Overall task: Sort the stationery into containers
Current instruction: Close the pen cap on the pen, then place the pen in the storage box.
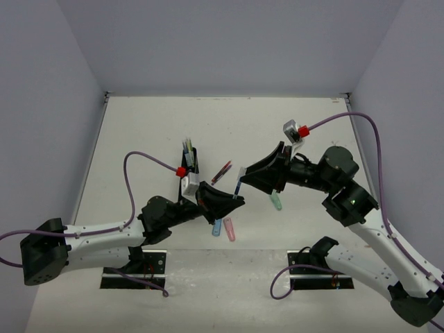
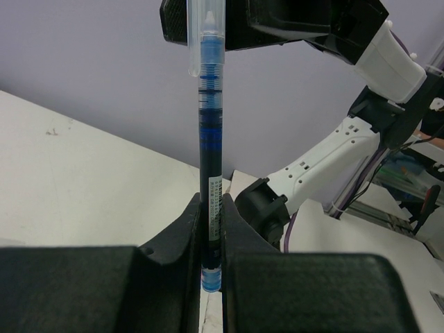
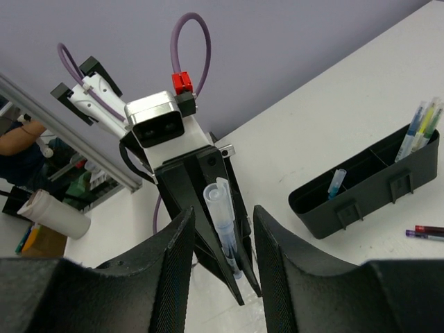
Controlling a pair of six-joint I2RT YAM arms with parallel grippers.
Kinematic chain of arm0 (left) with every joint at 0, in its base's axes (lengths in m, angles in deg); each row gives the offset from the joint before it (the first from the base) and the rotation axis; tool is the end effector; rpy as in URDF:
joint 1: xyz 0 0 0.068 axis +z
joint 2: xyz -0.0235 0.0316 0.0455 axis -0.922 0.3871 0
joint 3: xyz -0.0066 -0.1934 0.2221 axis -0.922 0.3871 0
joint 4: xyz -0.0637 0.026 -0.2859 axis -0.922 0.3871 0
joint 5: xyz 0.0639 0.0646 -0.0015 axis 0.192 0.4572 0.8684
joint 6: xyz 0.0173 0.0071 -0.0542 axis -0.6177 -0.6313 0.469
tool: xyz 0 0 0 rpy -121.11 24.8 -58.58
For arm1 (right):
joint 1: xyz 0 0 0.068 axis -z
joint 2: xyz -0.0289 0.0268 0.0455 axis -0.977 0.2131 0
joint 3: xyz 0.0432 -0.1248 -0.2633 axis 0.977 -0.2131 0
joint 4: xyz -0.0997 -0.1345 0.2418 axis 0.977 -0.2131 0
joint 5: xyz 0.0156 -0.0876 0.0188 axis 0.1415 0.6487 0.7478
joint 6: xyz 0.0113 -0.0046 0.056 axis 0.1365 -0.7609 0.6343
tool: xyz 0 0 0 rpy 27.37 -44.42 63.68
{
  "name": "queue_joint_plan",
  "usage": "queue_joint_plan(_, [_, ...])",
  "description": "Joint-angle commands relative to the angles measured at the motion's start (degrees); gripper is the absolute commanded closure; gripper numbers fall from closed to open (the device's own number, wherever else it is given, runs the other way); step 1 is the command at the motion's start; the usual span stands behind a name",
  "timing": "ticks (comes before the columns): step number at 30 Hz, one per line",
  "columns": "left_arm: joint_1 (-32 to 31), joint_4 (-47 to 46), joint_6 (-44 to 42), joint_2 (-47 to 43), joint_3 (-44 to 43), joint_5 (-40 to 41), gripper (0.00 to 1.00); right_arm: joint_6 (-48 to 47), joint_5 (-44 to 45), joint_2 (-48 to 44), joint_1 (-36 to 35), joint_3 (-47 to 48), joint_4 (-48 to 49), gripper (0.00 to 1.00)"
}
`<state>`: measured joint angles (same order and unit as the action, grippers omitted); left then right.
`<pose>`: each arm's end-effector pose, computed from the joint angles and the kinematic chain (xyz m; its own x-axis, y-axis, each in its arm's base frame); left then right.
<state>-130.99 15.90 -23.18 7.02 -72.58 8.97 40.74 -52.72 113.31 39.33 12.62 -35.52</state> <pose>0.0974 -0.2137 0.2760 -0.3147 -0.4054 -0.8582 0.9147 0.1119 -0.3883 0.1388 0.1399 0.4305 -0.4588 0.1606 -0.8739 -0.8443 0.2278 0.4851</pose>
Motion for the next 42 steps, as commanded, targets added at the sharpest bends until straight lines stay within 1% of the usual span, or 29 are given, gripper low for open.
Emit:
queue_joint_plan(1, [0.13,-0.40,-0.07,0.65,-2.46,0.58,1.00,1.24,-1.78,0.92,-0.31,1.46,3.68,0.65])
queue_joint_plan(3, [0.13,0.30,0.09,0.46,-2.60,1.62,1.00,1.25,-2.35,1.45,-0.39,1.68,3.85,0.68])
queue_joint_plan(6, [0.13,1.83,-0.15,-0.41,-3.02,3.31,1.00,1.17,-2.66,1.76,-0.39,1.55,3.92,0.79])
queue_joint_plan(13, [0.05,4.16,-0.80,-1.80,-3.95,4.47,1.00,0.79,-3.13,2.05,-0.48,0.93,4.09,0.84])
queue_joint_plan(14, [0.13,4.48,-1.04,-1.88,-4.11,4.55,1.00,0.56,-2.89,2.29,-0.48,1.09,3.77,0.99])
queue_joint_plan(15, [0.13,4.67,-1.05,-1.88,-4.12,4.67,0.97,0.42,-2.64,2.36,-0.48,1.34,3.70,1.00])
queue_joint_plan(16, [0.13,4.81,-1.10,-1.88,-3.92,4.68,0.91,0.27,-2.33,2.34,-0.48,1.50,3.62,1.00])
queue_joint_plan(17, [0.13,4.84,-1.19,-1.84,-3.67,4.59,0.72,0.24,-1.64,2.20,-0.48,1.64,3.63,1.00])
queue_joint_plan(18, [0.09,4.89,-1.18,-1.80,-3.45,4.84,0.51,0.28,-0.88,2.08,-0.48,1.76,3.72,1.00])
queue_joint_plan(19, [0.10,4.98,-0.99,-1.80,-3.19,5.08,0.34,0.28,-0.31,1.89,-0.48,1.80,3.81,1.00])
queue_joint_plan(21, [0.13,5.47,-0.80,-2.02,-2.55,5.89,0.07,0.28,1.79,1.33,-0.40,2.10,3.92,1.00])
queue_joint_plan(22, [0.13,5.69,-0.79,-2.11,-2.30,6.14,0.01,0.18,2.62,1.10,-0.44,2.20,3.98,1.00])
queue_joint_plan(23, [0.13,6.36,-0.81,-2.22,-2.19,6.39,0.00,0.06,3.43,0.86,-0.48,2.24,4.05,1.00])
queue_joint_plan(26, [0.13,9.10,-1.03,-2.97,-2.03,8.01,0.00,-0.46,6.72,0.54,-0.48,2.38,3.99,1.00])
queue_joint_plan(28, [0.13,13.12,-1.31,-4.40,-2.10,11.13,0.00,-1.98,8.89,0.46,-0.48,2.64,3.80,1.00])
queue_joint_plan(29, [0.13,17.38,-1.39,-5.30,-2.54,13.27,0.00,-2.91,10.54,0.53,-0.44,2.43,4.09,1.00])
queue_joint_plan(31, [0.13,28.28,-0.38,-9.24,-6.10,22.97,0.00,-4.91,17.46,1.04,-0.46,1.55,6.10,1.00])
queue_joint_plan(33, [0.13,43.64,2.62,-12.93,-12.04,33.74,0.00,-6.53,21.65,2.98,-0.48,0.79,7.28,1.00])
queue_joint_plan(35, [0.13,61.67,9.30,-14.88,-19.12,45.51,0.00,-6.96,23.08,6.17,-0.48,0.31,12.14,1.00])
queue_joint_plan(37, [0.13,82.73,18.10,-15.57,-27.43,57.30,0.00,-6.86,24.55,10.65,-1.03,0.31,16.32,1.00])
queue_joint_plan(39, [0.13,103.51,26.13,-15.24,-33.95,64.96,0.00,-7.13,25.70,14.85,-1.84,1.85,18.39,1.00])
queue_joint_plan(40, [0.13,110.85,29.93,-15.12,-36.90,67.72,0.00,-7.62,25.93,17.27,-2.99,3.05,18.68,1.00])
queue_joint_plan(41, [0.13,116.12,33.39,-15.07,-39.65,70.08,0.00,-8.22,26.03,19.77,-4.24,4.26,18.85,1.00])
queue_joint_plan(42, [0.13,116.76,34.72,-15.15,-41.35,71.37,0.00,-8.83,26.27,21.79,-4.64,5.02,19.30,1.00])
